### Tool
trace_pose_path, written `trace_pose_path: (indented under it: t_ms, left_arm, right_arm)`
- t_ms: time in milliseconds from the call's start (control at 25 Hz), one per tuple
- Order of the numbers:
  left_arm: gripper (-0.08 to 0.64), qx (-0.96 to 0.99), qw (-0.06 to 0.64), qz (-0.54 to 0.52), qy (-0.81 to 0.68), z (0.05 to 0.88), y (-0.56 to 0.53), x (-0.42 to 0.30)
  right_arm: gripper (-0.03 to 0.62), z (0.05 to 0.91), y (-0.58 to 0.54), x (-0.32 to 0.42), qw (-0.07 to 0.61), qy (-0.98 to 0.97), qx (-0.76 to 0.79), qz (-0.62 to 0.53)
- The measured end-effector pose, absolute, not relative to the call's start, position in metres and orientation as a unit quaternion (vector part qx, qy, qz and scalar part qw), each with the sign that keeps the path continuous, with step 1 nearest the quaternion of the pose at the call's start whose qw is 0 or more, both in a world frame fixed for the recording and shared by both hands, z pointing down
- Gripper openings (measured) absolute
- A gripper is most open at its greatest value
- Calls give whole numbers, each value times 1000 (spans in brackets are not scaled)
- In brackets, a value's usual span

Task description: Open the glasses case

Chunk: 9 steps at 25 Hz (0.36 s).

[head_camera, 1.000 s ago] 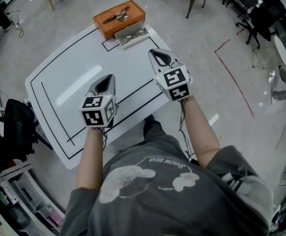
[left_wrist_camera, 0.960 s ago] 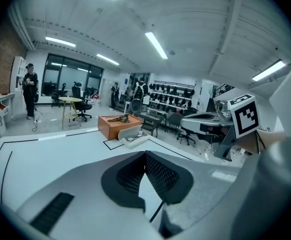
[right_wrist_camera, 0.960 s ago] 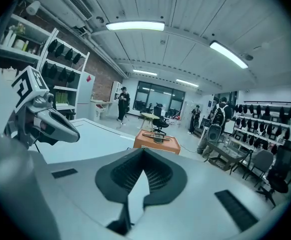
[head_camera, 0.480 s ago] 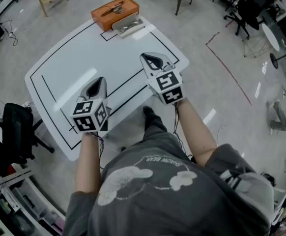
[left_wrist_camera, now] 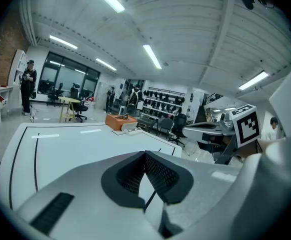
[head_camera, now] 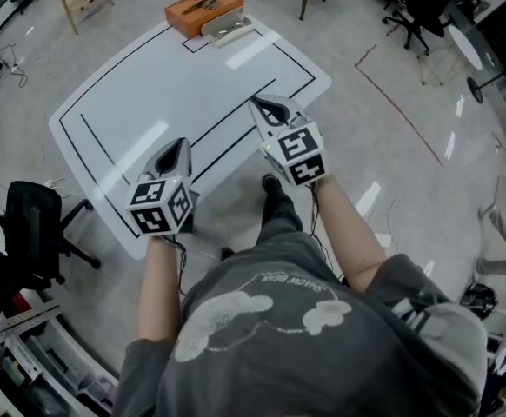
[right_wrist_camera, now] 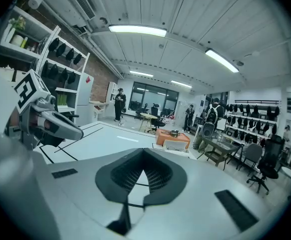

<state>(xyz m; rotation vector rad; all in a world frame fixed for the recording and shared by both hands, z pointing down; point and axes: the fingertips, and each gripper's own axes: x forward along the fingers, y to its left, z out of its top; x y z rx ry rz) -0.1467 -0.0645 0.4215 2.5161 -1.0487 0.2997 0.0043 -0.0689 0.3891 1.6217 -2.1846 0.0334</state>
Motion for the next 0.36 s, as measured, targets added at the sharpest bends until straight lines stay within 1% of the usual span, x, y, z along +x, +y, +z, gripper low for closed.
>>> trace_pose_path:
  t_ms: [360]
  left_arm:
    - [2,907,200,99,-356,418,-40,-165]
  right_arm:
    - [0,392,-32,-17,214,-776,593,19]
